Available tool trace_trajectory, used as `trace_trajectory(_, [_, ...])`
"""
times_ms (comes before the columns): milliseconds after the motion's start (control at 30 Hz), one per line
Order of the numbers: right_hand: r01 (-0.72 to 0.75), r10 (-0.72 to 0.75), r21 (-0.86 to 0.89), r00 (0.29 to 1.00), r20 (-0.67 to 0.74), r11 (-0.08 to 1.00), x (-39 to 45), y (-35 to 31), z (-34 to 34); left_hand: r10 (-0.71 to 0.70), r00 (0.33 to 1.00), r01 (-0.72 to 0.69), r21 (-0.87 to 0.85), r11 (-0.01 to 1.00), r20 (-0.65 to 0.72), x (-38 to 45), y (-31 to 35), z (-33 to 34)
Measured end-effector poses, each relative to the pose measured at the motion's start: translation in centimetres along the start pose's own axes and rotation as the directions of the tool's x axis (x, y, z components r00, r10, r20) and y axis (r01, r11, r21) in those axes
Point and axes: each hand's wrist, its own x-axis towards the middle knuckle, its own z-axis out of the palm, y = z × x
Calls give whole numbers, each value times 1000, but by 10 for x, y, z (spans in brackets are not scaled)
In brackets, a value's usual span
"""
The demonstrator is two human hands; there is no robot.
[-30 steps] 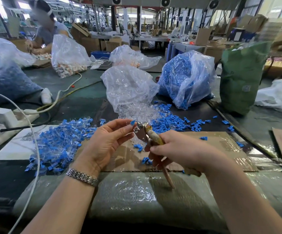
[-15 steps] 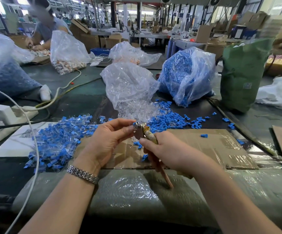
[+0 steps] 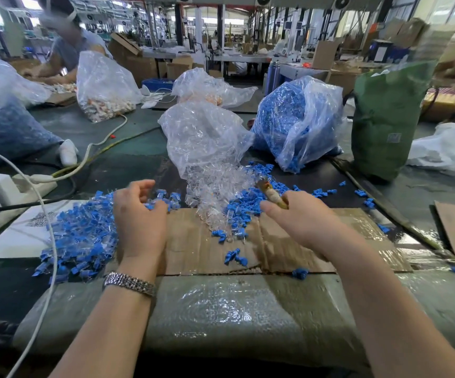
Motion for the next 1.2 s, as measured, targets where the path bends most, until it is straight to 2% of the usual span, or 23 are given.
trace_trajectory(33, [-43,37,-102,998,-57,994,7,6,1,38,999,-38,53,998,-13,-1,1,1])
trace_trajectory(100, [-111,90,-239,991,-95,965,18,18,10,131,988,-135,45,990,85,-6,7,2])
trace_trajectory(167, [-148,120,-352,988,-99,924,22,26,20,200,940,-206,-9,979,276,-14,14,4])
trace_trajectory(233, [-160,119,-435,986,-120,886,22,28,29,232,858,-237,-47,970,459,-21,18,6])
trace_trajectory(300, [-146,68,-437,979,-190,888,21,26,34,263,769,-286,-55,957,583,-25,20,8])
trace_trajectory(367, [-16,-86,-390,966,-242,921,19,20,37,275,715,-328,-39,944,643,-28,21,10])
trace_trajectory(433, [166,-225,-312,960,-165,935,17,13,39,288,692,-352,-39,935,662,-29,20,12])
trace_trajectory(467, [213,-246,-276,965,-92,937,15,9,41,302,678,-365,-49,930,671,-31,20,14])
trace_trajectory(533, [240,-251,-247,968,-11,939,14,6,46,341,646,-420,-55,906,683,-35,20,16])
trace_trajectory(600, [243,-258,-223,965,-40,944,14,7,52,371,622,-485,-32,874,689,-37,19,20])
trace_trajectory(767, [285,-308,-209,948,-84,935,14,9,60,390,620,-553,26,833,681,-37,18,25])
trace_trajectory(967, [347,-372,-224,925,-82,911,9,4,64,354,642,-486,3,874,680,-35,20,26])
trace_trajectory(1067, [421,-429,-83,892,-144,903,6,5,67,314,682,-391,-33,920,661,-34,22,23])
trace_trajectory(1200, [439,-376,330,895,-238,836,3,11,66,235,724,-168,-164,972,649,-32,24,14])
